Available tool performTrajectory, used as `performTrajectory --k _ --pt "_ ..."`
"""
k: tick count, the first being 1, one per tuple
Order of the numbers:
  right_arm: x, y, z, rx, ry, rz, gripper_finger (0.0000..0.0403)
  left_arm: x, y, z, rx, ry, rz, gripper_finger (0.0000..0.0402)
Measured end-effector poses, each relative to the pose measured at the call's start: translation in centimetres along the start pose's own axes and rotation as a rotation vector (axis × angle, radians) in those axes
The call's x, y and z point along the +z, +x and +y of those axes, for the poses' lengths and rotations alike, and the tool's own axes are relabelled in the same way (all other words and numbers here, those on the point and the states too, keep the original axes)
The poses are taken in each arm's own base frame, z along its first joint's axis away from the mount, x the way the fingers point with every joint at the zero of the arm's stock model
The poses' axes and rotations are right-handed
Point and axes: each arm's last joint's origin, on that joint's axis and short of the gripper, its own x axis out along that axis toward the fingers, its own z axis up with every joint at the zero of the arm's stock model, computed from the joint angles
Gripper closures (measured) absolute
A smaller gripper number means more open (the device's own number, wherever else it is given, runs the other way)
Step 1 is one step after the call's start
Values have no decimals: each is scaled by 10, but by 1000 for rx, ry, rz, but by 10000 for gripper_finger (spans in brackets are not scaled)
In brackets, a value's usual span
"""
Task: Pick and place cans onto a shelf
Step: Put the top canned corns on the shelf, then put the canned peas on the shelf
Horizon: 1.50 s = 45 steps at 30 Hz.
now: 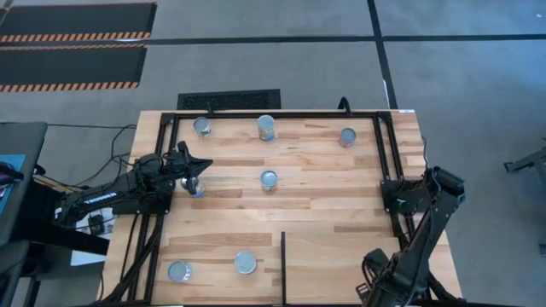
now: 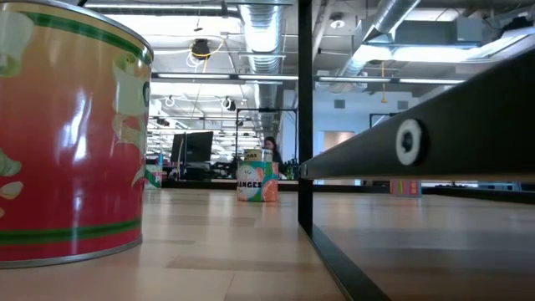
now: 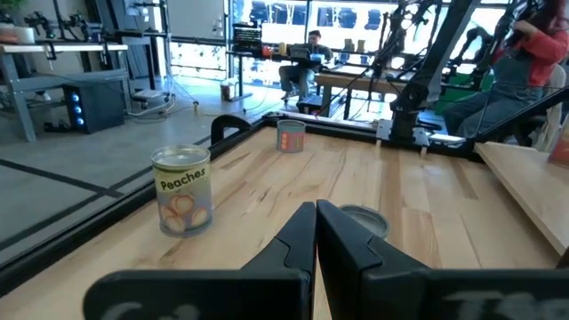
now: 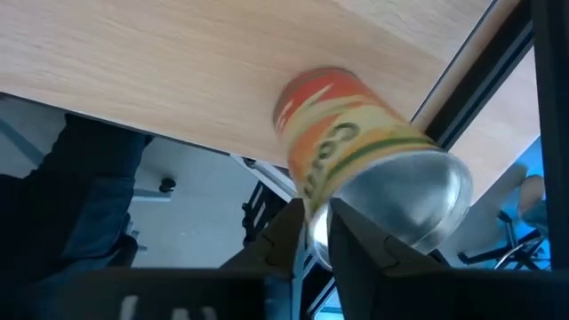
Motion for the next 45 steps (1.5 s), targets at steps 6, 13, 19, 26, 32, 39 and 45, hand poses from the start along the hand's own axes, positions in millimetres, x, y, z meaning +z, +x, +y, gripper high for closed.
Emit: performTrajectory --k 6,13,19,26,32,39,45 --pt "0 -1 -1 -3 -15 -1 299 0 0 0 0 0 0 402" --pt "-4 -30 -4 23 -87 2 292 0 0 0 -5 0 0 401" --pt "21 -42 10 129 -343 -240 344 0 0 -1 -27 0 -2 401" --pt "97 -36 61 218 -715 -597 394 1 0 -3 -88 -61 -4 402" --pt "164 -32 84 243 -904 -814 399 1 0 -4 -120 -64 -5 401" --pt "204 -33 44 362 -909 -959 400 1 0 -5 -151 -67 -3 401" --pt "251 -13 8 559 -850 -1144 401 1 0 -2 -11 -64 -11 401"
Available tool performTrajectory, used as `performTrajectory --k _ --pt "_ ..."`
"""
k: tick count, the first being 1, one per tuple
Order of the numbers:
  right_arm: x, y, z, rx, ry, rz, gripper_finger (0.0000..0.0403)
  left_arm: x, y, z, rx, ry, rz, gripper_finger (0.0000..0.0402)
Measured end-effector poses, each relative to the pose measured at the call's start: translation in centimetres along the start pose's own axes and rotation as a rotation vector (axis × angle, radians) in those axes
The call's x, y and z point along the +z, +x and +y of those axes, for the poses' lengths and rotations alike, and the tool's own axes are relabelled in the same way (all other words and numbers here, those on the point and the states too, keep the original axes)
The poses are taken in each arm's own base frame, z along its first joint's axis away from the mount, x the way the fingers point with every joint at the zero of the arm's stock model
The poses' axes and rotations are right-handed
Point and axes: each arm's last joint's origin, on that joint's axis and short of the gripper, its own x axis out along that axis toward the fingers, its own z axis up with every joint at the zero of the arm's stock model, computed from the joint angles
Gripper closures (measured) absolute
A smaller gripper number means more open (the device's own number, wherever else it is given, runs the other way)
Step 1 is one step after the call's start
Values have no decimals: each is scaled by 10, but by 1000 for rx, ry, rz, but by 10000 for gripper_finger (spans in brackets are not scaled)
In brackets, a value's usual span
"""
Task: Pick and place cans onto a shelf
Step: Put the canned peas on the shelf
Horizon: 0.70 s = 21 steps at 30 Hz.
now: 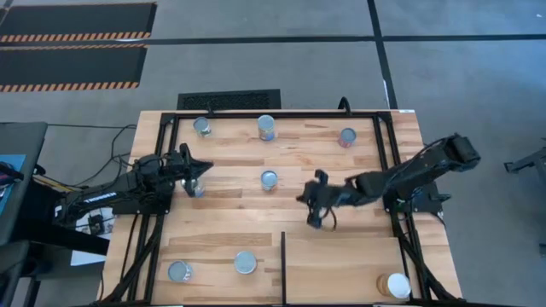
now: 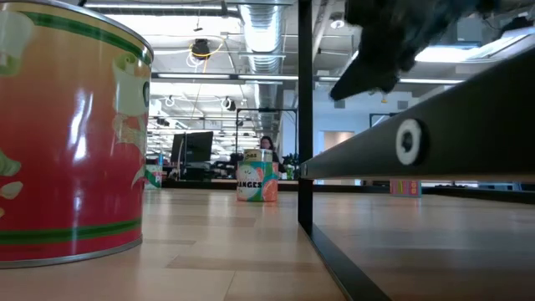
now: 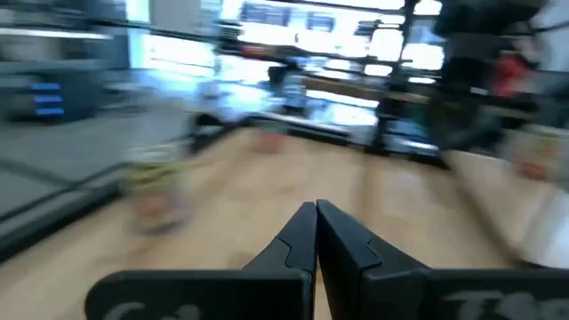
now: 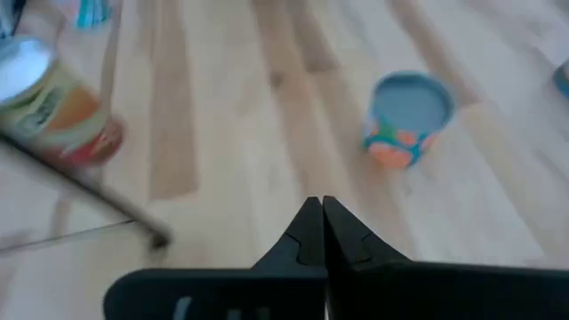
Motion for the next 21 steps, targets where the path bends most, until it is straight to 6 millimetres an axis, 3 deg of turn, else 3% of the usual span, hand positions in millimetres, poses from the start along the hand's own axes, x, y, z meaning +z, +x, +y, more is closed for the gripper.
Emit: performTrajectory --k 5,11,17,21 --pt "-8 9 -40 23 -17 -97 399 11 -2 7 214 -2 10 401" --pt "-2 15 -72 15 -121 -91 397 29 2 18 416 6 212 401" --pt "2 16 -95 66 -171 -85 399 41 24 46 584 -3 430 401" --pt "2 16 -100 80 -195 -86 399 50 44 70 595 -12 585 401"
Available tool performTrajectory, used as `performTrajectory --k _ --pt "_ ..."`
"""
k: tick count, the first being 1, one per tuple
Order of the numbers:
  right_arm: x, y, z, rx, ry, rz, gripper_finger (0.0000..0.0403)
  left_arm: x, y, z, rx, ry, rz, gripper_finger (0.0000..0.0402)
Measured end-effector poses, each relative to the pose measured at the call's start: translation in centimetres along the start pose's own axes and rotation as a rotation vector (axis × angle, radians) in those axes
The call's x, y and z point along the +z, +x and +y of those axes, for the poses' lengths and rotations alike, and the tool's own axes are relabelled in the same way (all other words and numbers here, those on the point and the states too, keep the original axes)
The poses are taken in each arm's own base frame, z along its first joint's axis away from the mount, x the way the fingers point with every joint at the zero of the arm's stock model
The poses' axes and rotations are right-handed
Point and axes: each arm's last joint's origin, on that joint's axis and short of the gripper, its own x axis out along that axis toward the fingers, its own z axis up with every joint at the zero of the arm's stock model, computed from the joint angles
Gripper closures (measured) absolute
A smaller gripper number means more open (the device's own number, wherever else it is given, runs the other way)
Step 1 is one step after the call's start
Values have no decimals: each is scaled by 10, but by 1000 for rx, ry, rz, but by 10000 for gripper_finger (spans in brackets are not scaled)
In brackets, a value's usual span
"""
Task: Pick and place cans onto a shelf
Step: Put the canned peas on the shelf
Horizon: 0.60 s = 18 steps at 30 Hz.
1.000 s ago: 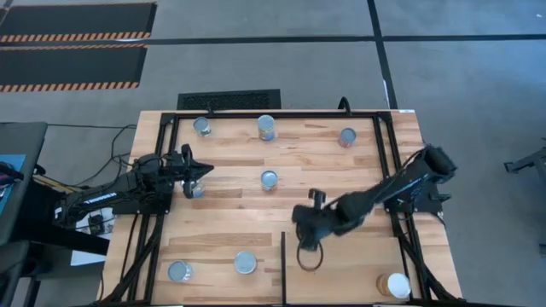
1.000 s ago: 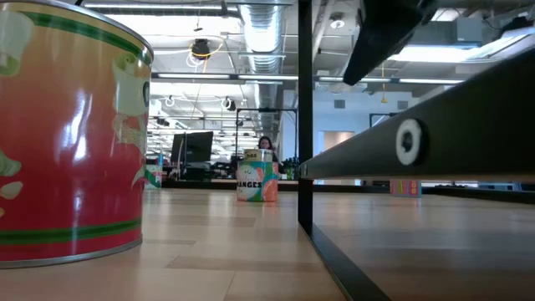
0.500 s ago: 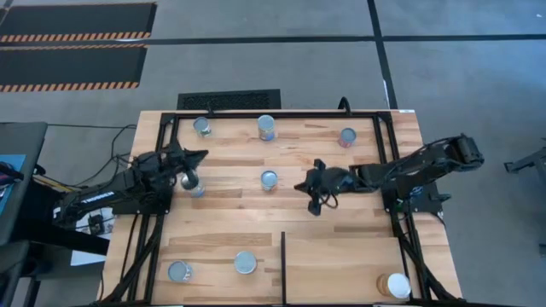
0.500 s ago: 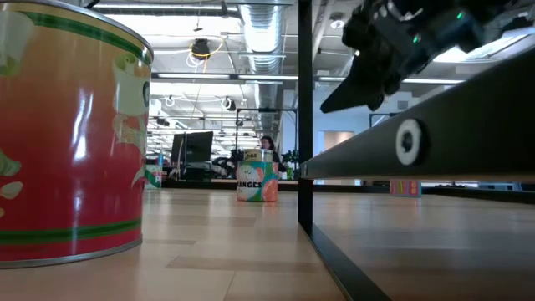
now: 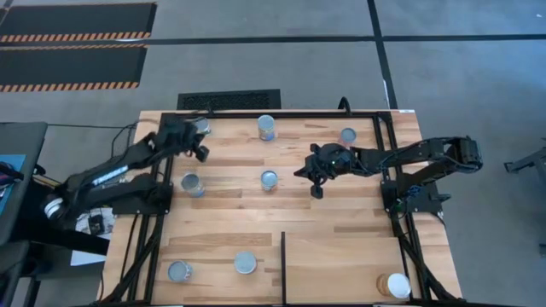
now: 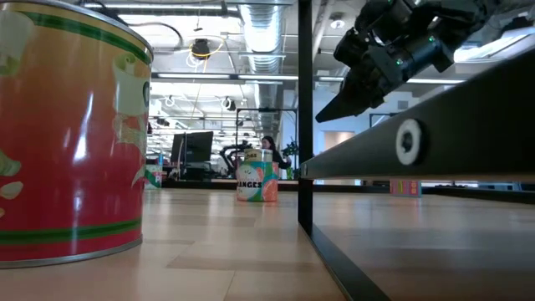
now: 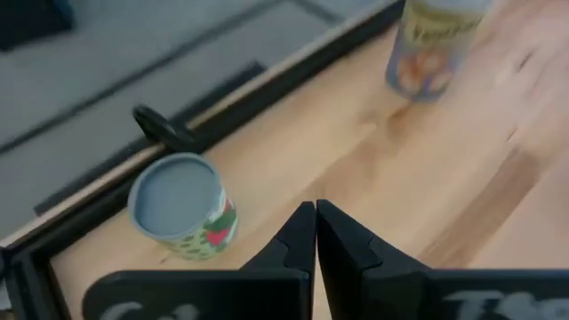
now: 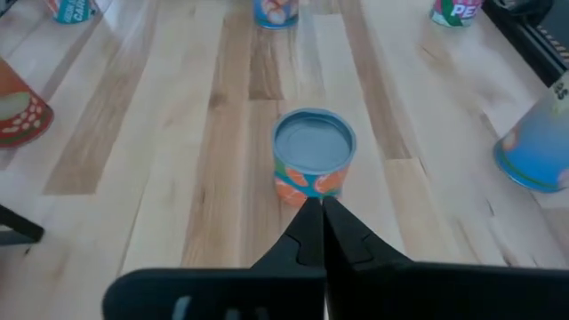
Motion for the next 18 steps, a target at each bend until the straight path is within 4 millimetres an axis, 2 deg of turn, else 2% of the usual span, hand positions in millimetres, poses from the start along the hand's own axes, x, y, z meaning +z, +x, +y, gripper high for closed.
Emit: performTrajectory --k 4,9,14,18 --pt "-1 0 0 14 -23 9 397 18 24 9 17 55 135 394" --pt "-3 0 1 25 -30 27 398 36 54 15 84 124 244 340" --pt "-3 0 1 25 -30 32 396 44 78 19 205 181 325 269" --pt "-3 0 1 25 -30 33 397 37 93 21 217 188 392 236"
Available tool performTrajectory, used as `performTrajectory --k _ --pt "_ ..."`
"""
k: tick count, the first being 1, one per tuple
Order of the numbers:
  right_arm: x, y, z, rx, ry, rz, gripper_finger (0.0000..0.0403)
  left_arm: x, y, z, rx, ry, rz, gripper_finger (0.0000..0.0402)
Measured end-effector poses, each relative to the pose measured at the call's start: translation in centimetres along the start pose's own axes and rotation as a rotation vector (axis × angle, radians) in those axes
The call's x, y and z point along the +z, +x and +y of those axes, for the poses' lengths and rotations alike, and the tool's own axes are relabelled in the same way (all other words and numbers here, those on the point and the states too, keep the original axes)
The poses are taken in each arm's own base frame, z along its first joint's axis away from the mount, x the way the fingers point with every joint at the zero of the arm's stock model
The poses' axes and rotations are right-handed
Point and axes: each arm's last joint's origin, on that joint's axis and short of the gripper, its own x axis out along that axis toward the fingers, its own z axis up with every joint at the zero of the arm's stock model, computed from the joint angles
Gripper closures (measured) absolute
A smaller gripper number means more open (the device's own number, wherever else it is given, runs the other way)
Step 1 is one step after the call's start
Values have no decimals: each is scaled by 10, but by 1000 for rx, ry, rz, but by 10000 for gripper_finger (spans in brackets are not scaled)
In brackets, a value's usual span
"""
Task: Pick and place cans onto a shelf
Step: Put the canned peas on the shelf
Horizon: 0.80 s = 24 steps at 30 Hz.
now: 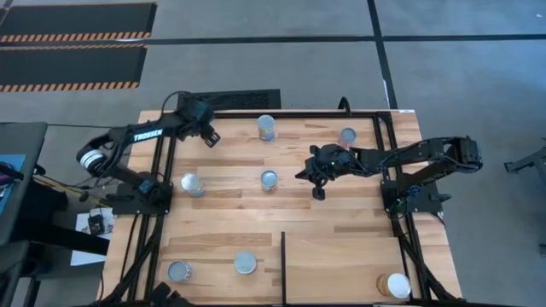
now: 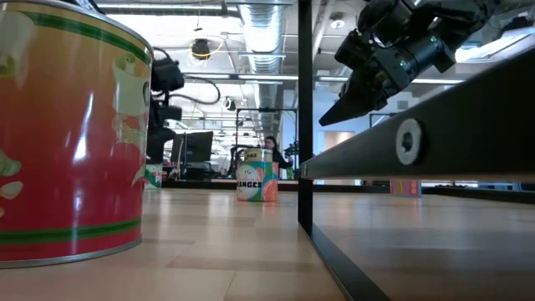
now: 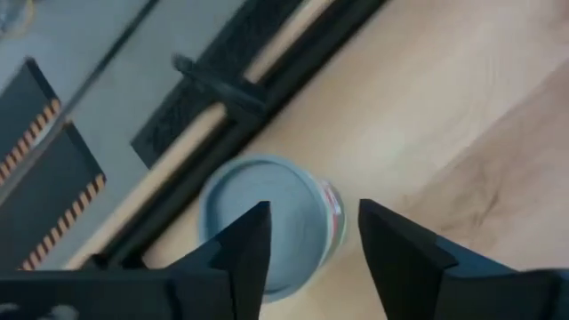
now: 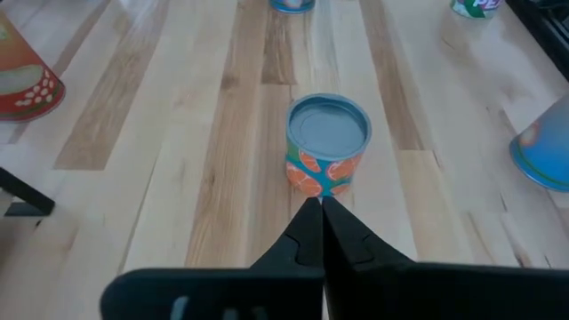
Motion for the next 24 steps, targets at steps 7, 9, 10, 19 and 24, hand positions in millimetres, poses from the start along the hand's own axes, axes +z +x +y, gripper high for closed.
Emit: performTrajectory --k 7,9,10,19,24 --pt "0 0 -1 -4 -4 -4 396 -1 25 2 23 -5 40 238" --pt "1 0 -1 -5 -4 -7 396 -1 28 3 7 -8 36 256" --pt "1 0 -1 -5 -4 -8 396 -1 29 4 0 -2 36 269" --pt "3 -5 6 12 48 -10 396 0 10 -3 -81 82 -9 389" --pt "9 -24 17 49 17 -17 396 5 -34 -16 -215 135 -152 397"
